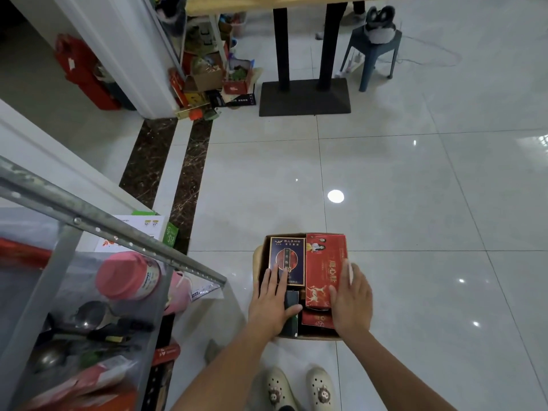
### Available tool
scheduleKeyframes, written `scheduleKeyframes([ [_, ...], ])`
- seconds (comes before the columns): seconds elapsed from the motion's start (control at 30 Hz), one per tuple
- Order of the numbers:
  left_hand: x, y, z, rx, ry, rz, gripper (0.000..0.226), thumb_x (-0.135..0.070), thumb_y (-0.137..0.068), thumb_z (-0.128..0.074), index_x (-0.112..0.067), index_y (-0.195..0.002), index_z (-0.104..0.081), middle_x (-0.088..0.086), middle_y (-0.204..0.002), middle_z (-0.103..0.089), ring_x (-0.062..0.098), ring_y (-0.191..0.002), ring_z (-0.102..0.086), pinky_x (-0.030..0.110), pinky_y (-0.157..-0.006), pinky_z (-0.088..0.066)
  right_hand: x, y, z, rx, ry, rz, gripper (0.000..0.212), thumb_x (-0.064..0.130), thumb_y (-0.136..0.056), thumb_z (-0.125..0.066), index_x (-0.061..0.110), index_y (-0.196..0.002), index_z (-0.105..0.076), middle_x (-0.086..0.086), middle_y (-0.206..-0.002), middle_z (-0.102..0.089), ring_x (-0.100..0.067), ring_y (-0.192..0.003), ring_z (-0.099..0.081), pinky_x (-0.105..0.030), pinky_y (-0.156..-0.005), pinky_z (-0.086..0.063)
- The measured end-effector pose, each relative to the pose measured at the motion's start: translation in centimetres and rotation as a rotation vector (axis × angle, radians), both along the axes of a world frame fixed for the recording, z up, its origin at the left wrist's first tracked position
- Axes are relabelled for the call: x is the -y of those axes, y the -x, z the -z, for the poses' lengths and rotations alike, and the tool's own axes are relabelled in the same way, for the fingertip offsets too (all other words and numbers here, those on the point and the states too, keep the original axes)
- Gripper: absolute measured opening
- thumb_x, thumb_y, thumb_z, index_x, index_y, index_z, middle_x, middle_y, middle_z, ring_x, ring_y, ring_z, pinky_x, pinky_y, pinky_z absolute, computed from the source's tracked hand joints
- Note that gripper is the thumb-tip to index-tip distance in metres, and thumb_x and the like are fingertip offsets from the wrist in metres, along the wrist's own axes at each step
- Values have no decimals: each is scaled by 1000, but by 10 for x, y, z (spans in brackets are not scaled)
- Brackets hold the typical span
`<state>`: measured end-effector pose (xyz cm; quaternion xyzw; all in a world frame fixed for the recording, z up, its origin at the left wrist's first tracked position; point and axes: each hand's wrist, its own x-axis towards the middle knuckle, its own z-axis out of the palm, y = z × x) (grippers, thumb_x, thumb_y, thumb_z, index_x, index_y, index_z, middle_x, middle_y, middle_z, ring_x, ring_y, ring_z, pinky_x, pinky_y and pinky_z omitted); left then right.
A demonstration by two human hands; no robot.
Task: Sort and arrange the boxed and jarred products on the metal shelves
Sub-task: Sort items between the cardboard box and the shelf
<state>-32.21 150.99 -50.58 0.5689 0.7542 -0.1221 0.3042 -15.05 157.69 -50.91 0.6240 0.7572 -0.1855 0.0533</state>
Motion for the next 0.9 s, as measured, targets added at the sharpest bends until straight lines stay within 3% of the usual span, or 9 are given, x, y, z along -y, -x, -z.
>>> scheduleKeyframes([
  [0.07,-1,0,-3,-8,8,24,91,-70,-92,-22,-17,-151,22,8,-159,27,24,-146,24,43,-120,11,1,0,5,36,-3,-192,62,45,-99,-3,20,-152,17,-6,-163,11,-24,-151,6,-41,-121,-3],
  [0.17,-6,-4,-7,-49,34,26,90,-68,-94,-25,-17,-151,23,9,-158,28,25,-146,24,43,-120,12,-2,-6,10,116,30,-295,67,49,-83,26,20,-143,34,-5,-159,27,-22,-148,20,-44,-122,-1],
  [0.27,-8,-10,-10,-82,62,14,89,-66,-96,-27,-17,-150,23,9,-158,28,25,-146,24,42,-119,13,-6,-9,11,189,69,-334,63,52,-91,15,18,-137,41,-4,-156,33,-23,-147,23,-48,-120,-1],
  [0.33,-7,-13,-13,-83,57,-6,88,-66,-96,-26,-17,-151,23,8,-158,28,25,-146,24,42,-120,12,-10,-8,6,199,128,-338,70,48,-102,-14,18,-144,34,-5,-159,29,-23,-148,22,-49,-120,-1],
  [0.4,-3,-13,-19,-79,21,-49,88,-67,-95,-24,-18,-151,23,6,-158,28,24,-146,24,42,-119,12,-16,-9,-3,203,171,-343,72,47,-104,-22,19,-150,26,-5,-160,26,-24,-148,20,-50,-120,0],
  [0.5,14,-2,-35,-124,-40,-123,84,-66,-96,-23,-21,-150,24,6,-158,29,26,-146,25,45,-118,12,-19,-7,-24,186,167,-359,70,53,-102,-16,23,-151,22,-6,-159,28,-25,-148,22,-51,-119,6],
  [0.6,38,21,-61,-220,-81,-216,81,-65,-96,-18,-21,-151,22,6,-158,28,28,-146,24,46,-118,12,-15,4,-53,172,129,-421,75,61,-86,12,24,-152,21,-5,-158,29,-25,-147,23,-50,-117,11],
  [0.8,107,68,-133,-376,-222,-498,79,-65,-94,-13,-21,-153,17,6,-159,25,28,-147,20,45,-118,10,-1,69,-117,82,-9,-696,68,59,-100,-11,26,-155,9,-3,-163,17,-25,-150,14,-50,-120,5],
  [0.9,148,90,-169,-426,-271,-664,79,-64,-96,-18,-23,-151,21,1,-155,30,27,-147,22,45,-118,11,22,118,-154,15,-66,-868,93,72,-73,27,29,-154,13,-2,-162,21,-24,-149,18,-51,-118,8],
])
